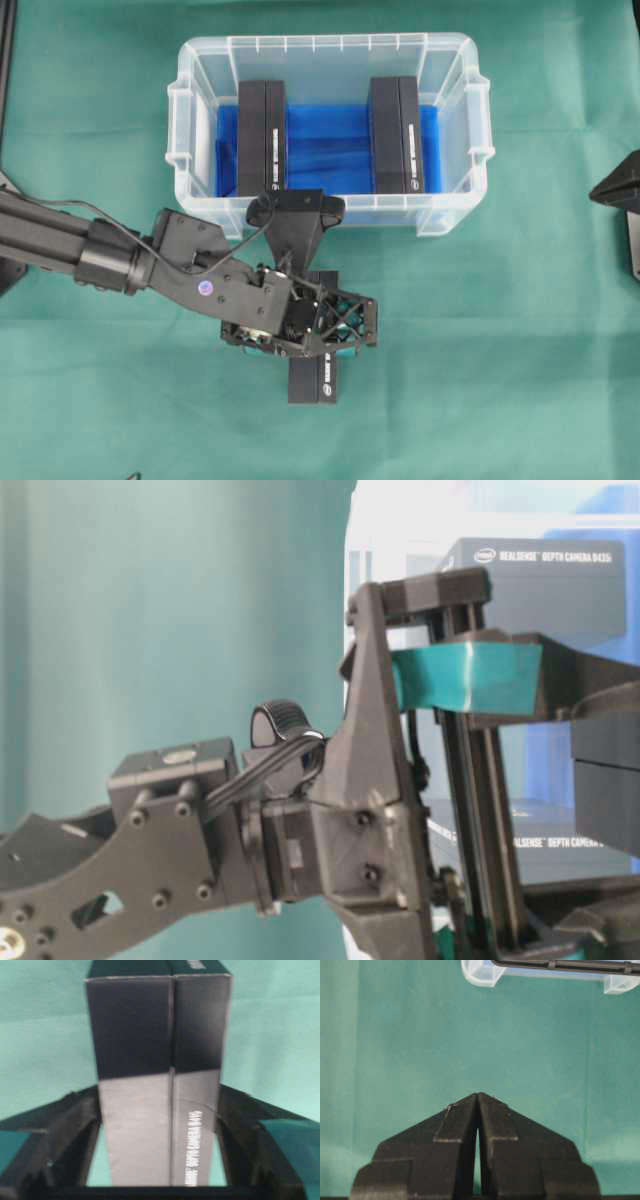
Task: Take the box out of the case with the left arm.
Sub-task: 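Carry the box forward and lower it onto the cloth in front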
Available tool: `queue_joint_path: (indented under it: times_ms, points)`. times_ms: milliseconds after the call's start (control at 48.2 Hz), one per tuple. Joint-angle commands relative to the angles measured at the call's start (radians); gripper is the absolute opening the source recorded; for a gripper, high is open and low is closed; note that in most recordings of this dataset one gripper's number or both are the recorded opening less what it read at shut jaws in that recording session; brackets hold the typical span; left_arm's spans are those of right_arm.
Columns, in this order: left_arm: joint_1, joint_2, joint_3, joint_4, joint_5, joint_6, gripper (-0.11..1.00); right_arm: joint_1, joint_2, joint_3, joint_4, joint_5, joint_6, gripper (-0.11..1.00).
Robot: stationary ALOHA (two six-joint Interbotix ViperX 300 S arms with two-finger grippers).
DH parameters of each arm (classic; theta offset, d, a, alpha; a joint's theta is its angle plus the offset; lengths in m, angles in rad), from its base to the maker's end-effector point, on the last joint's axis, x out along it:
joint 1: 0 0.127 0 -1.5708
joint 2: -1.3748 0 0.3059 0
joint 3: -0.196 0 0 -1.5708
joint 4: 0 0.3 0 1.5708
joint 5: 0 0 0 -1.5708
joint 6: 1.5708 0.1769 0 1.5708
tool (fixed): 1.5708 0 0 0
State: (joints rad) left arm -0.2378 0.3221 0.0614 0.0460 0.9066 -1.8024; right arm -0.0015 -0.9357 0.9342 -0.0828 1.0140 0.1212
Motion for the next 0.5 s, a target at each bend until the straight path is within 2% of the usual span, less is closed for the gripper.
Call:
queue_joint_path:
  times_ms: [0,332,477]
  points:
    - [0.005,-0.026,-0.009,0.003,-0.026,0.002,0.61,-0.002,0.009,-0.031,0.0,-0.003,0.003,0.02]
    - [0.009,-0.017,-0.04,0.0,-0.044,-0.002,0.62,-0.002,0.009,-0.031,0.002,-0.003,0.003,0.02]
    - [0.009,-0.018,-0.041,0.0,-0.061,0.002,0.93,0.0,0.009,-0.031,0.002,-0.003,0.003,0.02]
